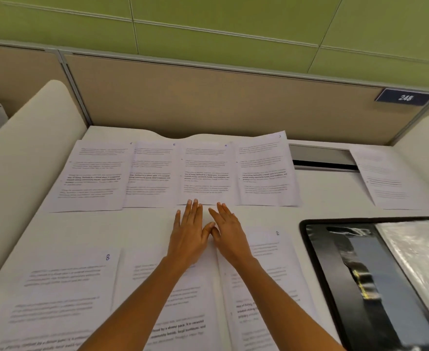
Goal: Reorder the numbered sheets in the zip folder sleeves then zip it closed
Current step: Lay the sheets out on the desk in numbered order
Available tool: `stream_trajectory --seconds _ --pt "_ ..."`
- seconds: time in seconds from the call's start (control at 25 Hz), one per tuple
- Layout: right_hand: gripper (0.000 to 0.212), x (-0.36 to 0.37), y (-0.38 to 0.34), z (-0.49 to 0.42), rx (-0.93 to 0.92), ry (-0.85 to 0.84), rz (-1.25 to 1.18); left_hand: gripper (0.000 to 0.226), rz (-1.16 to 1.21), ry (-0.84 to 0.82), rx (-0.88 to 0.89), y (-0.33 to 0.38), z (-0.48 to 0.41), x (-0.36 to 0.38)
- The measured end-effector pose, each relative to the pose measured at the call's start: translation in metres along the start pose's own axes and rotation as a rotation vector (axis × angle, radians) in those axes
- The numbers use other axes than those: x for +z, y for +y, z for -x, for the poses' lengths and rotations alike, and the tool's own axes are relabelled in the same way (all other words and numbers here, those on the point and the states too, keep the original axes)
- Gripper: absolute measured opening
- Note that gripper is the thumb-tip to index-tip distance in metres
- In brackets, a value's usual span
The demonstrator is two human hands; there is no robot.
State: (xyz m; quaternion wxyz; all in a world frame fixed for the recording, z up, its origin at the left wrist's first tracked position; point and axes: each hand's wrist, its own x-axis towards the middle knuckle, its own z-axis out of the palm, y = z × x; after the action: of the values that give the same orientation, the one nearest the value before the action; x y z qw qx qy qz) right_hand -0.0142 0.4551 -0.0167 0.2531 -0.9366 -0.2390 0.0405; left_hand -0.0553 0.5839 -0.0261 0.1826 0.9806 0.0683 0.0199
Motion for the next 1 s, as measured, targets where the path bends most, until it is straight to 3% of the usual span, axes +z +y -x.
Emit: stream_trajectory --seconds 0.4,0.68,0.8,1.0 --pt "0.046 -0.061 0.103 0.105 0.343 0.104 0.057 0.122 -0.099 -0.181 0.067 0.089 0.052 0.037" --pt "0.05 -0.078 0.117 0.137 0.543 0.105 0.138 0.129 -0.096 -0.224 0.128 0.106 0.078 0.048" --pt "0.043 -0.079 0.114 0.134 0.575 0.096 0.068 0.13 -0.087 -0.235 0.142 0.107 0.081 0.049" --pt "0.009 -0.087 0.111 0.13 0.552 0.199 -0.062 0.086 -0.118 -0.288 0.105 0.115 0.085 0.042"
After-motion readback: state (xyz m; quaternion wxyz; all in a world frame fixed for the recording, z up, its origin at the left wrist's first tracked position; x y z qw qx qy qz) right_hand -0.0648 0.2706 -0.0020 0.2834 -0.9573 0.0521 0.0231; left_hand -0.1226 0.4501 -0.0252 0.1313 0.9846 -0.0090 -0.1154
